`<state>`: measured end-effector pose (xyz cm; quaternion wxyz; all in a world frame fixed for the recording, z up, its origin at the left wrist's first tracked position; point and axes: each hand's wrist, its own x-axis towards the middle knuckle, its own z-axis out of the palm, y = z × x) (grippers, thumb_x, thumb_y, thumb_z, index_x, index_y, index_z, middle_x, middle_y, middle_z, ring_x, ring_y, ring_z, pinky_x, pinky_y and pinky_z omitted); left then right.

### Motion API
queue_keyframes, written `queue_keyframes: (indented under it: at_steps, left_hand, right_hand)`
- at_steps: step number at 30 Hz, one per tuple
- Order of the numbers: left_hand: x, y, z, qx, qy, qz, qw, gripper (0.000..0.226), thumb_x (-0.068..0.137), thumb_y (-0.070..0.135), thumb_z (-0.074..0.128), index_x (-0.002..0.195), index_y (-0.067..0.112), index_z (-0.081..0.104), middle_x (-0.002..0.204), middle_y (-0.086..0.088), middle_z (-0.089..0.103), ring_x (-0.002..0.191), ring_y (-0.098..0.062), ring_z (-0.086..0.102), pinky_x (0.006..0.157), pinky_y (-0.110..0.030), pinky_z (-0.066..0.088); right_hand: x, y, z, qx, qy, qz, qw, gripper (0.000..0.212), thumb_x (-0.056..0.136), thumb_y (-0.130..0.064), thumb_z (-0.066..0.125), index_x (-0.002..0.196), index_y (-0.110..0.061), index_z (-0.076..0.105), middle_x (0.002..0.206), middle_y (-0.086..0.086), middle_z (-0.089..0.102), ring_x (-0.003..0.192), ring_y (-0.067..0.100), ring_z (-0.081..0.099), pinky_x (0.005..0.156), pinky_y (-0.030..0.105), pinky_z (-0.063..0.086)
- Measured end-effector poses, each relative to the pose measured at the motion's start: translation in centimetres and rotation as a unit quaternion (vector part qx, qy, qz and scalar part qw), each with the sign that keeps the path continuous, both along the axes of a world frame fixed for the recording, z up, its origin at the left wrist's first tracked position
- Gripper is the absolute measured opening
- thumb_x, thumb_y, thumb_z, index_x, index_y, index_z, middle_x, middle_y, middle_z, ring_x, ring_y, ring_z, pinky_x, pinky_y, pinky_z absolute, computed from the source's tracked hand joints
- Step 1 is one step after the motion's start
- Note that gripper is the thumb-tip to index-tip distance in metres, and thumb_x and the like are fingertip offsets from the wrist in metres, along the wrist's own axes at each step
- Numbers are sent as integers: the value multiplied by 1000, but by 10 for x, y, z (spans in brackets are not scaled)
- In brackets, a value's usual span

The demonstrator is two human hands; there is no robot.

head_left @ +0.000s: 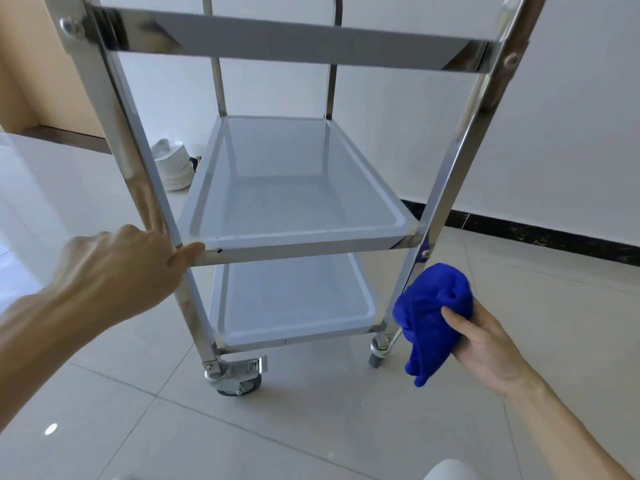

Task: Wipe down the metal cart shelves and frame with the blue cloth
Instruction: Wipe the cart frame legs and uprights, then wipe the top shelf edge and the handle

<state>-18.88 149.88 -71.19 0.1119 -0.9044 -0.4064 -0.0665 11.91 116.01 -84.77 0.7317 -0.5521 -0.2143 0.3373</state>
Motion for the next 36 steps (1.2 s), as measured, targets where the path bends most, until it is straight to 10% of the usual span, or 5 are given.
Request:
queue_keyframes:
  at_steps: [4, 11, 17, 24, 36]
  left_hand:
    - [23, -35, 14, 42, -88, -84, 992, 57, 89, 68, 18, 72, 28, 55, 56, 11, 57, 45, -13, 52, 45, -23, 34]
    - [49, -60, 22, -21, -175, -172, 969, 33, 94, 57, 35, 107, 36, 57, 105, 22, 68, 83, -14, 71, 63, -36, 58]
    - [38, -57, 31, -15, -258, -187, 948, 27, 93, 46, 52, 113, 30, 58, 107, 9, 69, 68, -17, 67, 61, -40, 57]
    - [25, -63, 51, -61, -341, -189, 919, 31, 91, 50, 48, 114, 31, 58, 102, 23, 54, 82, -4, 57, 69, -40, 55]
    - [13, -80, 71, -172, -505, -216, 818, 27, 91, 45, 53, 112, 29, 59, 110, 19, 68, 100, 8, 62, 73, 0, 42]
  right_hand:
    - [17, -9, 44, 59, -16, -77, 995, 45, 94, -14, 55, 140, -15, 54, 138, 14, 61, 127, 33, 58, 93, 44, 57]
    - [32, 40, 141, 109, -139, -47, 983, 44, 100, -17, 51, 143, -20, 48, 141, 13, 58, 127, 31, 57, 99, 45, 53]
    - [19, 72, 157, 69, -201, -30, 977, 35, 102, -19, 53, 135, -30, 56, 131, 7, 65, 118, 27, 64, 84, 38, 56]
    - [-16, 81, 152, 58, -248, 8, 967, 38, 96, -31, 61, 134, -35, 57, 130, -1, 66, 121, 22, 62, 106, 48, 47]
    - [-80, 129, 132, 120, -105, 183, 970, 37, 100, -21, 58, 138, -21, 56, 137, 14, 61, 128, 34, 57, 108, 47, 48]
